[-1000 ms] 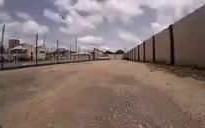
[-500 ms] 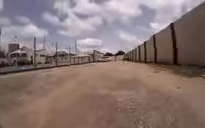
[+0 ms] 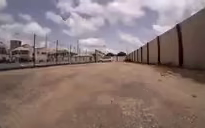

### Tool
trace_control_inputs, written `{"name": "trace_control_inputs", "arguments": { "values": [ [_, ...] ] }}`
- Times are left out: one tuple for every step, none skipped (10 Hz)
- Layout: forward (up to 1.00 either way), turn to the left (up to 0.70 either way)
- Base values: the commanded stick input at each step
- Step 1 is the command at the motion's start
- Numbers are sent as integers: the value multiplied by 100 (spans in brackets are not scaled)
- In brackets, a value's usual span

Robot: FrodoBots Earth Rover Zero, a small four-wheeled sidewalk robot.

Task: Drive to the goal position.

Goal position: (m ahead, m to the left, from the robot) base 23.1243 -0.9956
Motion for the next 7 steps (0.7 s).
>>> {"name": "trace_control_inputs", "arguments": {
  "values": [
    [85,-34],
    [85,-34],
    [85,-34],
    [85,-34],
    [85,0],
    [85,0],
    [85,0]
  ]
}}
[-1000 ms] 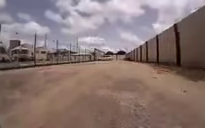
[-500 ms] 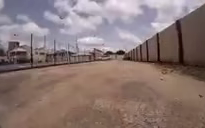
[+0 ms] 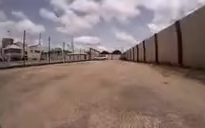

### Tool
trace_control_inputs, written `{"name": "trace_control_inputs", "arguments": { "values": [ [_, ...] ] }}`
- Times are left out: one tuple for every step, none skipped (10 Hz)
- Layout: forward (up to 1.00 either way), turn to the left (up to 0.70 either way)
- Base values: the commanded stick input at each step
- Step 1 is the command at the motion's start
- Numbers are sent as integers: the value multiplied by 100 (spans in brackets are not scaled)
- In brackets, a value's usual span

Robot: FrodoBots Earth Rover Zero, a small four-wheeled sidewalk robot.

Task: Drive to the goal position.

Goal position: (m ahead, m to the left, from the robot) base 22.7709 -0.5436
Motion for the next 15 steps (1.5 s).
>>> {"name": "trace_control_inputs", "arguments": {
  "values": [
    [85,0],
    [85,0],
    [85,0],
    [85,0],
    [85,0],
    [85,0],
    [85,0],
    [85,0],
    [85,0],
    [85,0],
    [85,0],
    [85,0],
    [85,-2],
    [85,-26],
    [85,-29]
  ]
}}
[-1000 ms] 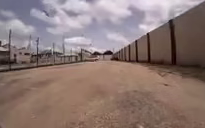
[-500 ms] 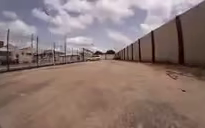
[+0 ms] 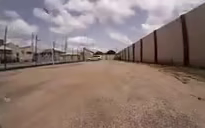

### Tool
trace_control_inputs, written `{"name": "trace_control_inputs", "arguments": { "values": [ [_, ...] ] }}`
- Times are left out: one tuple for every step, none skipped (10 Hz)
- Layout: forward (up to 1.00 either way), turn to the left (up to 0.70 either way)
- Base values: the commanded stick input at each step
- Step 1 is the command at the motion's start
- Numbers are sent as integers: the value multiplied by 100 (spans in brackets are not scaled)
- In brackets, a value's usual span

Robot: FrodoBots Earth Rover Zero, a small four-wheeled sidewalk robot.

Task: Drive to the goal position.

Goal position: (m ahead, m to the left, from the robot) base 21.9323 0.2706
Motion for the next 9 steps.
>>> {"name": "trace_control_inputs", "arguments": {
  "values": [
    [85,-23],
    [85,-16],
    [85,-9],
    [85,0],
    [85,0],
    [85,0],
    [85,0],
    [85,0],
    [85,0]
  ]
}}
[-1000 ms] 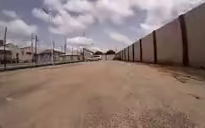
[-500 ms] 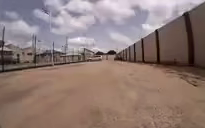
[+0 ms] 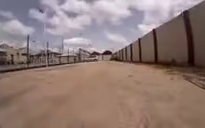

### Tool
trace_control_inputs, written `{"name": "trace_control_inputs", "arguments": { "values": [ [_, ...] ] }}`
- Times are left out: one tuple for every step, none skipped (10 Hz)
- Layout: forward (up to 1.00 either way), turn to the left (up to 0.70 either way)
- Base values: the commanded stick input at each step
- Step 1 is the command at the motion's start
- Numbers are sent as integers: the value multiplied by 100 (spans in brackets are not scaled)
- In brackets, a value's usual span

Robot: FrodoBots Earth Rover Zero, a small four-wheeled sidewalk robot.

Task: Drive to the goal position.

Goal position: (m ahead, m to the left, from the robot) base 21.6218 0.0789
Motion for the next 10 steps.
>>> {"name": "trace_control_inputs", "arguments": {
  "values": [
    [85,0],
    [85,0],
    [85,0],
    [85,0],
    [85,0],
    [85,0],
    [85,0],
    [85,0],
    [85,0],
    [85,0]
  ]
}}
